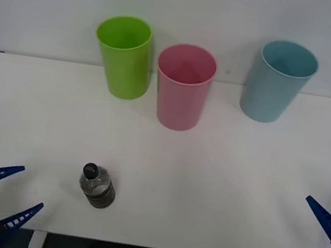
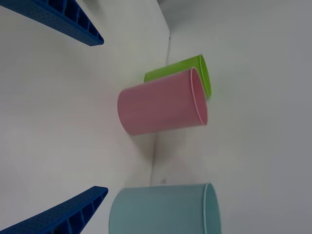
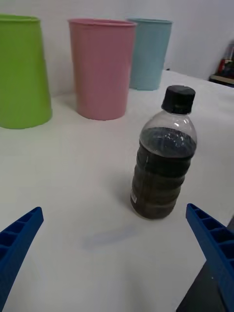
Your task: Grasp the object on the table and drop it into the matching bin: aluminum can to the light blue bin, PET bottle to the pink bin.
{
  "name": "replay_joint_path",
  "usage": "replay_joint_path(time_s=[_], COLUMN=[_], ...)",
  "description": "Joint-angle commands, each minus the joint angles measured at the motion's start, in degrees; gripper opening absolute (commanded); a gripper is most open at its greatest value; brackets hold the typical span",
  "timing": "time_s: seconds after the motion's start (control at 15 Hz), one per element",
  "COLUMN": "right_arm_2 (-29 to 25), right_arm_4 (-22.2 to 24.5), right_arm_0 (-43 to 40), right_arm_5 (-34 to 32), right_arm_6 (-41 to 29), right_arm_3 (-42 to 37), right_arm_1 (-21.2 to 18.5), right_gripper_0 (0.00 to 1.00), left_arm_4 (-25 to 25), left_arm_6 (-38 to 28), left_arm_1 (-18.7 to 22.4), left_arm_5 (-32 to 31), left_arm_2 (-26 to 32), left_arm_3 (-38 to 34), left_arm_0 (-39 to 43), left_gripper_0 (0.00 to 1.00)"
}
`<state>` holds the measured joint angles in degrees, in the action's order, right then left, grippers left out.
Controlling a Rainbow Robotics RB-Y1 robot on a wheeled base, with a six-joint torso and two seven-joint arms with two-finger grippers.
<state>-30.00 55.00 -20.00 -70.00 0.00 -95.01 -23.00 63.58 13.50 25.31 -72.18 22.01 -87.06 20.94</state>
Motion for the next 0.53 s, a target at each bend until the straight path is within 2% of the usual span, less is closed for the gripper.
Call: replay_joint_path(time_s=[0.07, 0.27, 0.53], right_arm_2=[0.0, 0.0, 0.0], right_arm_4=[0.0, 0.0, 0.0], right_arm_0=[0.0, 0.0, 0.0], right_arm_5=[0.0, 0.0, 0.0], right_arm_6=[0.0, 0.0, 0.0], right_arm_3=[0.0, 0.0, 0.0], right_arm_1=[0.0, 0.0, 0.0], right_gripper_0=[1.0, 1.0, 1.0], left_arm_4=[-0.8, -2.3, -2.3], left_arm_6=[5.0, 8.8, 9.9], left_arm_1=[0.0, 0.0, -0.8], left_arm_5=[-0.4, -0.5, -0.4], left_arm_2=[-2.9, -6.2, -8.0], left_arm_3=[5.2, 10.0, 10.9], left_arm_0=[-2.3, -5.2, -6.8], left_gripper_0=[1.0, 1.0, 1.0])
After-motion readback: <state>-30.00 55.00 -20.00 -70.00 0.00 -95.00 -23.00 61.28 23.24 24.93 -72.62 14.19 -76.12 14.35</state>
